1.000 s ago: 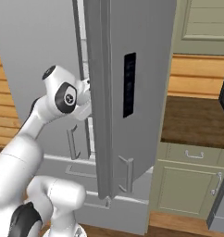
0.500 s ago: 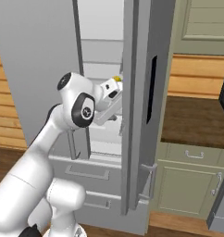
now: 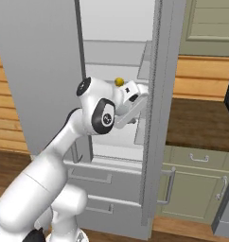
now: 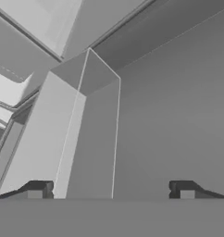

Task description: Take the strawberry from the fridge and place it on top of the pancake, located on the dining counter.

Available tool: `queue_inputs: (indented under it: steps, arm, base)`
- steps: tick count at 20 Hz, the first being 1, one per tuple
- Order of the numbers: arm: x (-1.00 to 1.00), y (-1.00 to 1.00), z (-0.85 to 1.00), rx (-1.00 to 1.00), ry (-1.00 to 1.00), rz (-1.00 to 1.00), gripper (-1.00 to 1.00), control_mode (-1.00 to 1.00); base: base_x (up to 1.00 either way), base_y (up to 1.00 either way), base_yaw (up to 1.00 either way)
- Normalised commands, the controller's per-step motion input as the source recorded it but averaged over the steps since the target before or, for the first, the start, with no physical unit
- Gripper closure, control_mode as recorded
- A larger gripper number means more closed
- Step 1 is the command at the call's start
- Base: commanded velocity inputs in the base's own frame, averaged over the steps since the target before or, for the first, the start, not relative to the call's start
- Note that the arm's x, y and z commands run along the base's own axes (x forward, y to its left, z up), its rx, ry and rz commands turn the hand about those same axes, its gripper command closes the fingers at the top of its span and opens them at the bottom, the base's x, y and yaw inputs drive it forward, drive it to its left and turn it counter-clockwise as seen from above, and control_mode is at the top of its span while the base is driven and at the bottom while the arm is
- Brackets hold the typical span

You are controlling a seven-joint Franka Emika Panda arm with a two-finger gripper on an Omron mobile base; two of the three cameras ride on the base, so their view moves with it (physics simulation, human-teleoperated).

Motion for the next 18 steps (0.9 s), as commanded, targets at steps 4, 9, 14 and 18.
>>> queue_inputs:
  steps: [4,9,14,18]
  arm:
    - [-0.79,0.06,0.06,0.00,-0.18,0.04,-1.00,-1.00]
    - [-0.29,0.59,0.39,0.01,-0.07,0.01,-1.00,-1.00]
    - [-0.12,0.91,-0.05,0.13,0.00,0.05,-1.00,-1.00]
    - [-0.20,0.64,-0.46,0.33,0.00,0.14,-1.00,-1.00]
  base:
    - [0.00,0.00,0.00]
    - [0.00,0.00,0.00]
    - [0.00,0.00,0.00]
    - [0.00,0.00,0.00]
